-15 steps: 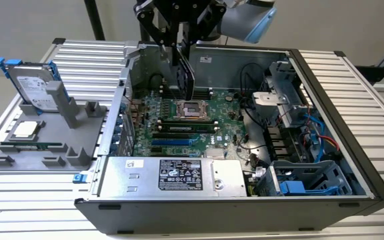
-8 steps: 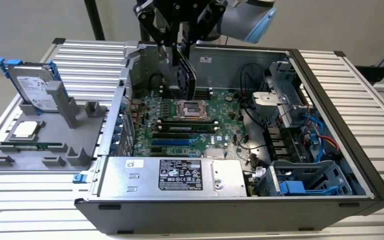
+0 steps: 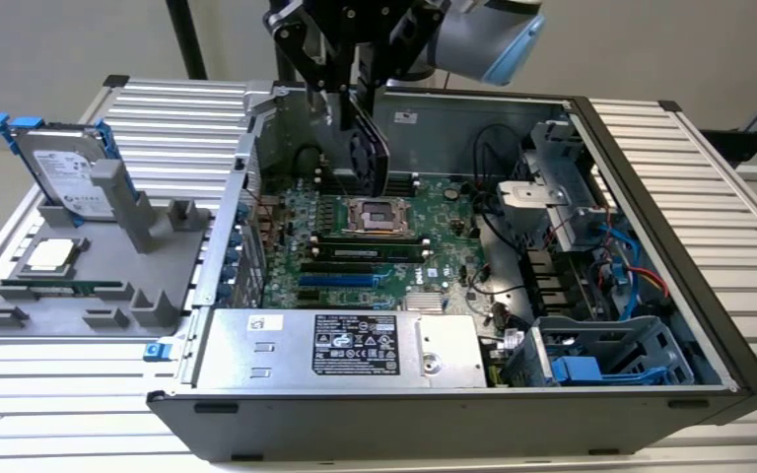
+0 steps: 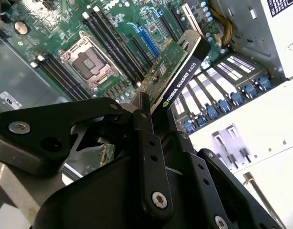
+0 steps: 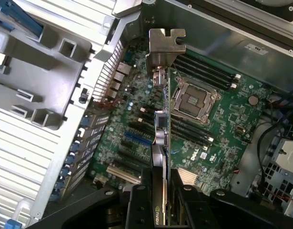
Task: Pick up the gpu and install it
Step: 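Insert the gpu into the slot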
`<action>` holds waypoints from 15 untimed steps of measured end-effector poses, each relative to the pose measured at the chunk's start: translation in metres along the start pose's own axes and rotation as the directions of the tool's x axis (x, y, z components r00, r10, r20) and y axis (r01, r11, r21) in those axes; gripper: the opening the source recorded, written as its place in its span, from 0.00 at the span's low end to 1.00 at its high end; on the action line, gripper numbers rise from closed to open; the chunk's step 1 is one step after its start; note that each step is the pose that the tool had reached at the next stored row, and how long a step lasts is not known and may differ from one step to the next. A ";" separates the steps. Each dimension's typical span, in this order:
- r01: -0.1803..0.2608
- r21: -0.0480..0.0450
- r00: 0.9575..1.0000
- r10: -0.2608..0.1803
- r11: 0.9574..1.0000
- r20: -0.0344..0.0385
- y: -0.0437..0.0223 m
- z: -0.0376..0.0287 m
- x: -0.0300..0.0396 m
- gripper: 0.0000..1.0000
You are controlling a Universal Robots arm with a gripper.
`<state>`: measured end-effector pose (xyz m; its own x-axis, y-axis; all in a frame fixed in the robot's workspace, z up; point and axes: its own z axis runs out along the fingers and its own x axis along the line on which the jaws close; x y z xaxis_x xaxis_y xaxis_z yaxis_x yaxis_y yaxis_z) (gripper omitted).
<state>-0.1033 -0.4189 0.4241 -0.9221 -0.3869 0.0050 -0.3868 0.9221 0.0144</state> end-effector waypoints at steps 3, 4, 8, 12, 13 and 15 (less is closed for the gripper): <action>0.017 0.000 1.000 -0.017 1.000 0.000 0.0000 -0.0001 0.0000 0.00; 0.023 0.000 1.000 -0.023 1.000 0.000 0.0000 -0.0001 0.0000 0.00; 0.046 0.000 0.999 -0.046 0.999 -0.001 0.0000 -0.0002 0.0000 0.00; 0.071 0.001 0.997 -0.071 0.997 -0.001 0.0000 -0.0002 0.0000 0.00; 0.077 0.001 0.997 -0.077 0.997 -0.001 0.0000 -0.0002 0.0000 0.00; 0.089 0.001 0.996 -0.089 0.996 -0.002 0.0000 -0.0003 0.0000 0.00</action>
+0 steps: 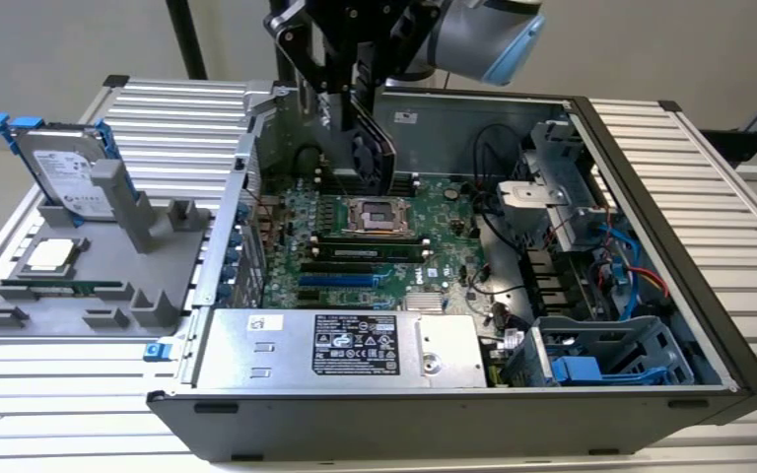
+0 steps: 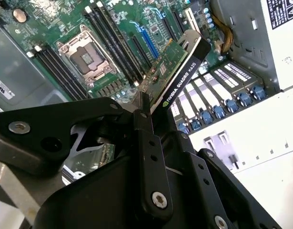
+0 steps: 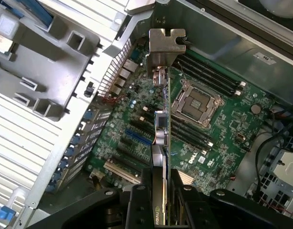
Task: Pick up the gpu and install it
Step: 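Insert the gpu into the slot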
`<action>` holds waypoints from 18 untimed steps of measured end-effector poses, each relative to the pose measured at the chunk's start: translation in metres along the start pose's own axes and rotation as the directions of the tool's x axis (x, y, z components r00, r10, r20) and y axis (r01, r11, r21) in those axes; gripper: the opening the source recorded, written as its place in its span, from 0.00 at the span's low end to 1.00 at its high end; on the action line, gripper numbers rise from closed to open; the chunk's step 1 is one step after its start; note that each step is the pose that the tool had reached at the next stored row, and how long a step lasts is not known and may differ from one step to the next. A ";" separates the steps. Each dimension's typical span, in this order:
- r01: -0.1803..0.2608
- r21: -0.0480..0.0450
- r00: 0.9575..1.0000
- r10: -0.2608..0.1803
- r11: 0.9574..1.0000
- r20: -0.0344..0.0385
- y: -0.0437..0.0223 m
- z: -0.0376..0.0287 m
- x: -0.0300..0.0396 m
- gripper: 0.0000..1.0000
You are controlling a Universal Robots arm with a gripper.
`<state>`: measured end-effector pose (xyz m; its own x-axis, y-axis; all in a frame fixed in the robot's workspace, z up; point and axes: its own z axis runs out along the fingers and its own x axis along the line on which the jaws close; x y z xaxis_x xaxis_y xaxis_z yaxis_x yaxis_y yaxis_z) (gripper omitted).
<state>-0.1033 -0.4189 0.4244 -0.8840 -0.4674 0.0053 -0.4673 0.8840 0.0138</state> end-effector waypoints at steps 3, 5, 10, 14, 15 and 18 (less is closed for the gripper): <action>0.020 0.000 1.000 -0.020 1.000 0.000 0.0000 -0.0001 0.0000 0.00; 0.033 0.000 0.999 -0.033 0.999 -0.001 0.0000 -0.0001 0.0000 0.00; 0.064 0.001 0.998 -0.064 0.998 -0.001 0.0000 -0.0002 0.0000 0.00; 0.088 0.001 0.996 -0.088 0.996 -0.001 0.0000 -0.0003 0.0000 0.00; 0.094 0.001 0.996 -0.094 0.996 -0.001 0.0000 -0.0003 0.0000 0.00; 0.112 0.001 0.994 -0.112 0.994 -0.002 0.0000 -0.0006 0.0000 0.00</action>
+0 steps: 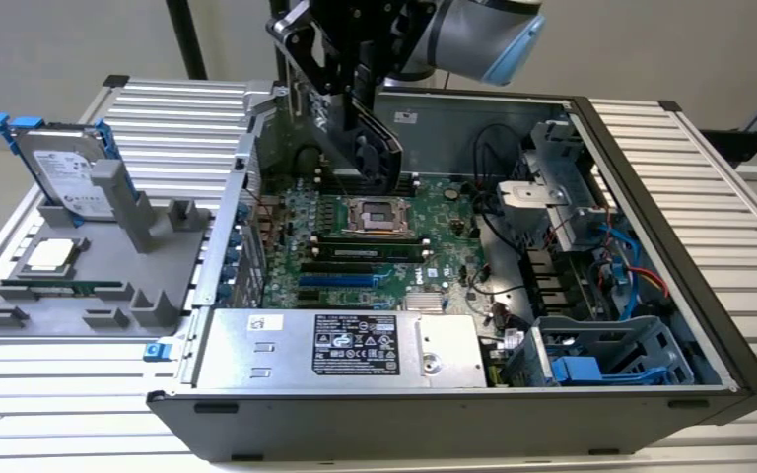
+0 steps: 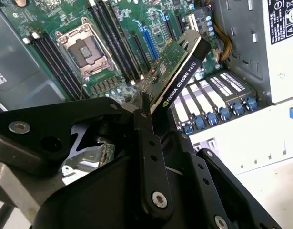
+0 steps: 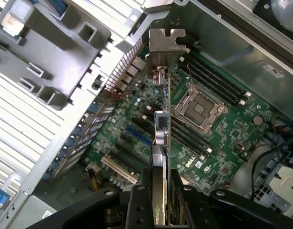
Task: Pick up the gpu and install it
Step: 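Insert the gpu into the slot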
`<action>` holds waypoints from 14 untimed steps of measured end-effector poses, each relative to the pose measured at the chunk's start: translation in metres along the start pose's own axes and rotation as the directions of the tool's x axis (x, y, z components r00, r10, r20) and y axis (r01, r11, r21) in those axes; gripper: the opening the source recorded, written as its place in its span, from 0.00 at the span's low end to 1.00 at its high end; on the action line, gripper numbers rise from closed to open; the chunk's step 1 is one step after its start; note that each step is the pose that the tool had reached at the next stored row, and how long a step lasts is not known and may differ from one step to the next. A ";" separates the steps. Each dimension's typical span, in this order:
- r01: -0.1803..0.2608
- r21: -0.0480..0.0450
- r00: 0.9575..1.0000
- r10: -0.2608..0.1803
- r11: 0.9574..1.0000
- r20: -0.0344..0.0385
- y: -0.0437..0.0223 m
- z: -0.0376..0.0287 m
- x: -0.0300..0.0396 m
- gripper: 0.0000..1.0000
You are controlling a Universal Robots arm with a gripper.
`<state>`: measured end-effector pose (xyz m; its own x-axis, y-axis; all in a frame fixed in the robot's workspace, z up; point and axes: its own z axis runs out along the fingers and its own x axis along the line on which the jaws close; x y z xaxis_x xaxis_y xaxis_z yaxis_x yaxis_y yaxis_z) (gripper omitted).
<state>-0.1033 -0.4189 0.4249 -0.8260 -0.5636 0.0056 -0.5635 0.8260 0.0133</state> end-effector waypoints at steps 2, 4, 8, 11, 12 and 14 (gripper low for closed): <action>0.012 0.000 1.000 -0.012 1.000 0.000 0.0000 0.0000 0.0000 0.00; 0.024 0.000 1.000 -0.024 1.000 0.000 0.0000 -0.0001 0.0000 0.00; 0.048 0.000 0.999 -0.048 0.999 -0.001 0.0000 -0.0002 0.0000 0.00; 0.067 0.000 0.998 -0.067 0.998 -0.001 0.0000 -0.0003 0.0000 0.00; 0.073 0.000 0.997 -0.073 0.997 -0.001 0.0000 -0.0004 0.0000 0.00; 0.086 0.000 0.996 -0.086 0.996 -0.001 0.0000 -0.0004 0.0000 0.00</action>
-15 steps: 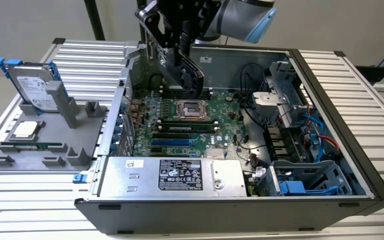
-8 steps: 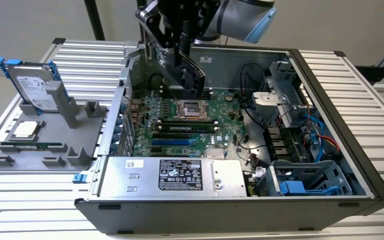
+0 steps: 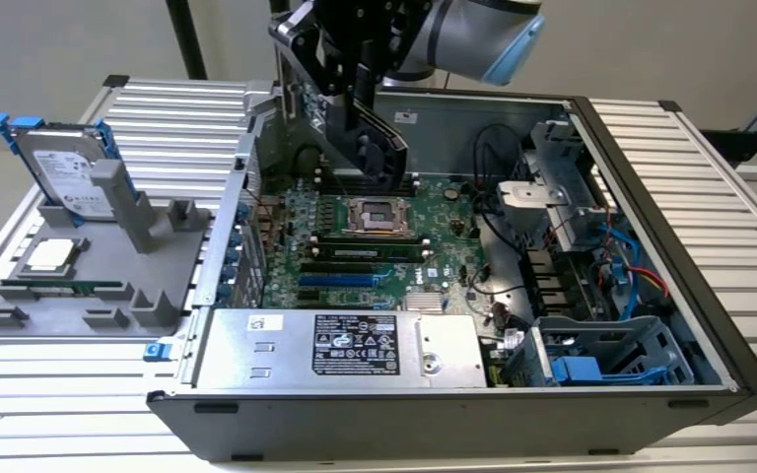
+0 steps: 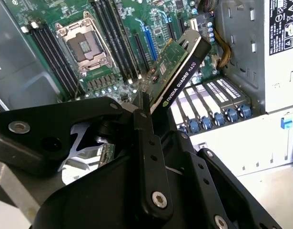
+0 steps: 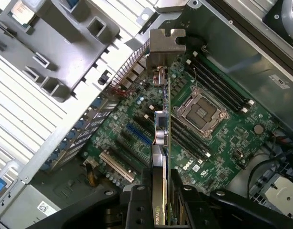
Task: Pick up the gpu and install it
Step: 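Insert the gpu into the slot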
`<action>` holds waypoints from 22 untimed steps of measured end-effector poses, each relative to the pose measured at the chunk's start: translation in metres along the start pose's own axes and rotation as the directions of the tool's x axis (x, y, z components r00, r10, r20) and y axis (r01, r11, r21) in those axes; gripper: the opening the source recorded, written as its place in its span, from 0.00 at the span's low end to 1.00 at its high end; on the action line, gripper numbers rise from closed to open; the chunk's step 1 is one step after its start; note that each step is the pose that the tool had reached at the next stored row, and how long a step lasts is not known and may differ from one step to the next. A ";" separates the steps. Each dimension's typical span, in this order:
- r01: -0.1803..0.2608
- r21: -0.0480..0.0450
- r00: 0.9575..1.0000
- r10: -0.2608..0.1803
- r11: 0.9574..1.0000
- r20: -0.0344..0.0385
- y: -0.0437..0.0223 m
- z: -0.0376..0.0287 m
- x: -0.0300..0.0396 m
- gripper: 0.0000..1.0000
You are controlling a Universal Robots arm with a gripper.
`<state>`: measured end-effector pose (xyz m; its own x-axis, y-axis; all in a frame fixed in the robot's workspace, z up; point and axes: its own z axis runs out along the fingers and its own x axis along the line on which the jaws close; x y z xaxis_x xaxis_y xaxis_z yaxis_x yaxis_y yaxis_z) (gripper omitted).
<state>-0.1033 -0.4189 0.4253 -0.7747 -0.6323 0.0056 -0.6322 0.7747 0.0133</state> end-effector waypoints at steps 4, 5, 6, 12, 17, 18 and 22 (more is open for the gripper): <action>0.025 0.000 1.000 -0.025 1.000 0.000 0.0000 -0.0001 0.0000 0.00; 0.031 0.000 1.000 -0.031 1.000 -0.001 0.0001 -0.0002 0.0001 0.00; 0.037 0.000 0.999 -0.037 0.999 -0.001 0.0001 -0.0002 0.0001 0.00; 0.075 0.001 0.997 -0.075 0.997 -0.001 0.0000 -0.0003 0.0000 0.00; 0.107 0.001 0.994 -0.107 0.994 -0.002 0.0000 -0.0005 0.0000 0.00; 0.114 0.001 0.994 -0.114 0.994 -0.002 0.0000 -0.0005 0.0000 0.00; 0.139 0.001 0.990 -0.139 0.990 -0.002 0.0000 -0.0006 0.0000 0.00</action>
<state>-0.1033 -0.4189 0.4259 -0.6794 -0.7338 0.0059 -0.7337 0.6794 0.0129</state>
